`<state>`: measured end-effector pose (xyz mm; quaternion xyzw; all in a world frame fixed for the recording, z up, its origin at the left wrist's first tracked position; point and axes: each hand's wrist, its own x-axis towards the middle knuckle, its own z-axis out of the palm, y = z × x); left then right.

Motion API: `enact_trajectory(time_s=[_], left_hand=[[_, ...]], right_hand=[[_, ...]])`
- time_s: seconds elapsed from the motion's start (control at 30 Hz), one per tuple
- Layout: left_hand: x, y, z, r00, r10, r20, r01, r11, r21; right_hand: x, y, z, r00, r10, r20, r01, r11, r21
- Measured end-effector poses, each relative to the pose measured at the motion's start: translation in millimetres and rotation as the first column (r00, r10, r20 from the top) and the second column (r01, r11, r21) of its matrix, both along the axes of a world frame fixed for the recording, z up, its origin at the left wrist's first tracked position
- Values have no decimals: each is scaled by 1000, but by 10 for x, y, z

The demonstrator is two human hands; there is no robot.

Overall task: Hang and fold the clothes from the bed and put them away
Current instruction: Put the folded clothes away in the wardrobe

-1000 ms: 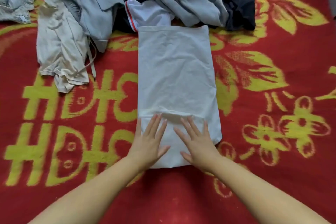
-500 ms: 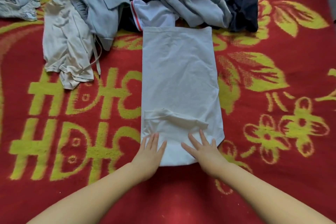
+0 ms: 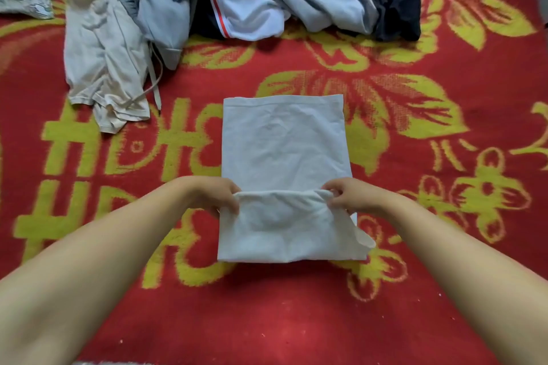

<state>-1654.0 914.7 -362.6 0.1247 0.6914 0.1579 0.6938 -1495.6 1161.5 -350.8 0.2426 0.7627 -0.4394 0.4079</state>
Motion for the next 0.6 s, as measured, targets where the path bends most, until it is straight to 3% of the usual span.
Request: enact_trajectory(time_s=[0.1,0.17,0.23,0.3,0.37,0.4,0.43,0.47,0.53,0.6], left_hand=[[-127,75,-234,922,260,-285,-249,965,78],[-65,132,-391,797,337,-501,-310,940,140],[75,153,-476,678,358,-642,-341,927,157],[298,119,-472,518,210,-829,-207,971,116],[625,109,-462,274,88,-958,117,985,123],[808,108,-477,226,92,-970,258,954,151],[975,84,-524,242,48,-969,366,921,137],[1119,36,-577,327,-51,-944,414,905,94],[1247,-102,-751,446,-183,-876,400,916,13],[1207,-255,-867,465,-225,-856,429,903,-4]], right_hand=[[-96,8,-275,964,-74,-256,151,944,295],[-84,-73,-385,903,-192,-383,323,893,314],[9,-169,-463,886,-151,-438,347,844,410],[171,-329,-500,895,96,-436,209,773,599],[372,-551,-538,878,310,-364,3,758,653],[475,-651,-577,868,392,-304,-122,762,636],[567,-721,-642,857,460,-232,-241,756,608],[649,-752,-714,847,507,-163,-334,744,579],[721,-691,-839,824,553,-123,-415,737,534],[743,-599,-882,793,596,-124,-456,717,526]])
